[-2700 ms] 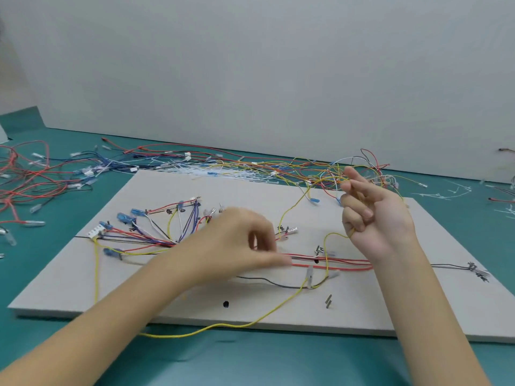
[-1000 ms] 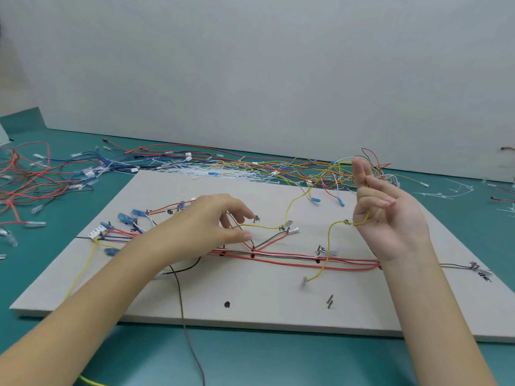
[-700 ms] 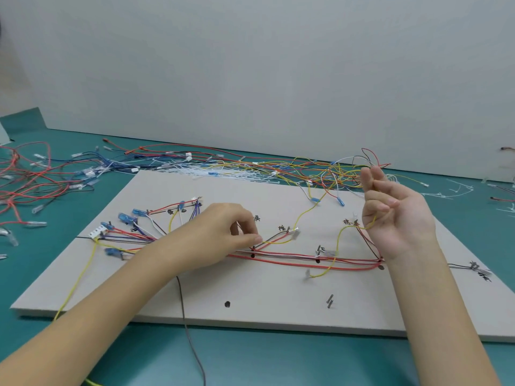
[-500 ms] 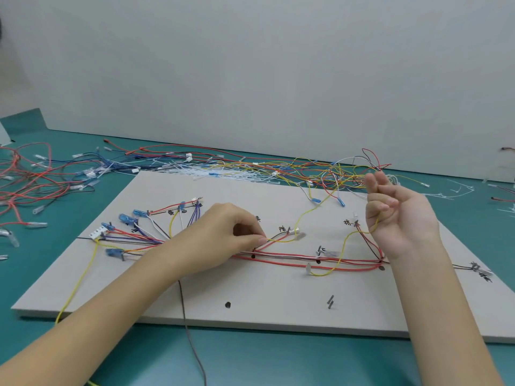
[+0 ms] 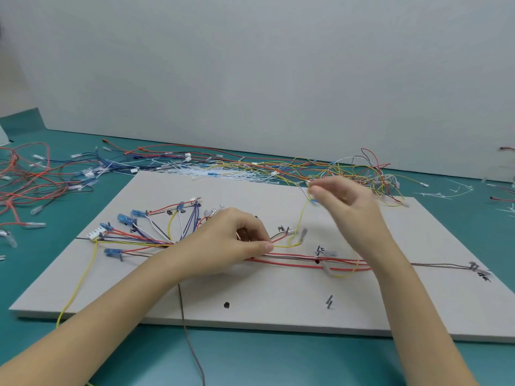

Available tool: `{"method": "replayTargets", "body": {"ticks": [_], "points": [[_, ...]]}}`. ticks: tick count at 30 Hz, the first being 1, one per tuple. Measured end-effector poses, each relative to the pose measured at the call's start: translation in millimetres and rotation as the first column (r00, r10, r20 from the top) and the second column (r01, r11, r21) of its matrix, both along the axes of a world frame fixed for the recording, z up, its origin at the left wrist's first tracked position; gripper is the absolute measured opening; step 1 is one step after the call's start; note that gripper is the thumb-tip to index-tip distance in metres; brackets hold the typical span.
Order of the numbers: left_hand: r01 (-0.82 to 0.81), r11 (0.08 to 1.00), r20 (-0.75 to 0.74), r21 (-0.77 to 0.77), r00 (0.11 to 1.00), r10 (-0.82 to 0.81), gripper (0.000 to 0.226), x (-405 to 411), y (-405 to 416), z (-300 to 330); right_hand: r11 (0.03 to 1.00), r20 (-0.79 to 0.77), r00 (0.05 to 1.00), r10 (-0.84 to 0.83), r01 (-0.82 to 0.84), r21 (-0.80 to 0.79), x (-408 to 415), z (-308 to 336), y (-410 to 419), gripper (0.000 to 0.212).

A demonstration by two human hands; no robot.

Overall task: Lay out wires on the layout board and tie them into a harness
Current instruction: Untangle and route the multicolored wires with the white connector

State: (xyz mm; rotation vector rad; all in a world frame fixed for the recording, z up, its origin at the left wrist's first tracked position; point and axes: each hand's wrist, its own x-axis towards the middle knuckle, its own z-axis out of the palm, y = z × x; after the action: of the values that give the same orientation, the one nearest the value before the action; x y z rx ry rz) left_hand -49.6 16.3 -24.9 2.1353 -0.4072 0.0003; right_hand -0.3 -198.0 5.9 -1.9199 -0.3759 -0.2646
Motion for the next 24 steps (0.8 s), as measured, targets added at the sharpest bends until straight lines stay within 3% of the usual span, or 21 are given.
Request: {"method": "replayTargets", "body": {"ticks": [2,4,11,16,24], "points": [[-0.004,1.0,0.011,-0.028,1.0,0.004,0.01,0.0,0.1,-0.2,0.975,-0.07,0.972,0.223,-0.224,-0.011,-7.5,-0.3,8.9,0.013],[0.004,0.997,0.011,-0.071,1.0,-0.003,0.01,-0.5,0.0,0.1,0.943,-0.137,0.939,0.316,-0.327,-0.061,-12.6,-1.7,14.4,0.02],[0.026,0.99,-0.04,-0.14,0.999,-0.032,0.009,0.4,2.5,3.9,0.896,-0.302,0.893,0.335,-0.401,-0.191,-12.7,-2.2,8.0,0.016],[0.03,0.999,-0.093,0.017,0.995,-0.028,0.008,3.5,19.1,14.7,0.877,-0.382,0.855,0.351,-0.443,-0.184,-10.2,-7.1,9.5,0.019],[-0.023,0.98,-0.085,0.199,0.996,0.041,0.002,7.5,22.3,7.2,0.881,-0.258,0.931,0.259,-0.337,-0.332,-1.9,-22.2,13.6,0.006]]}}
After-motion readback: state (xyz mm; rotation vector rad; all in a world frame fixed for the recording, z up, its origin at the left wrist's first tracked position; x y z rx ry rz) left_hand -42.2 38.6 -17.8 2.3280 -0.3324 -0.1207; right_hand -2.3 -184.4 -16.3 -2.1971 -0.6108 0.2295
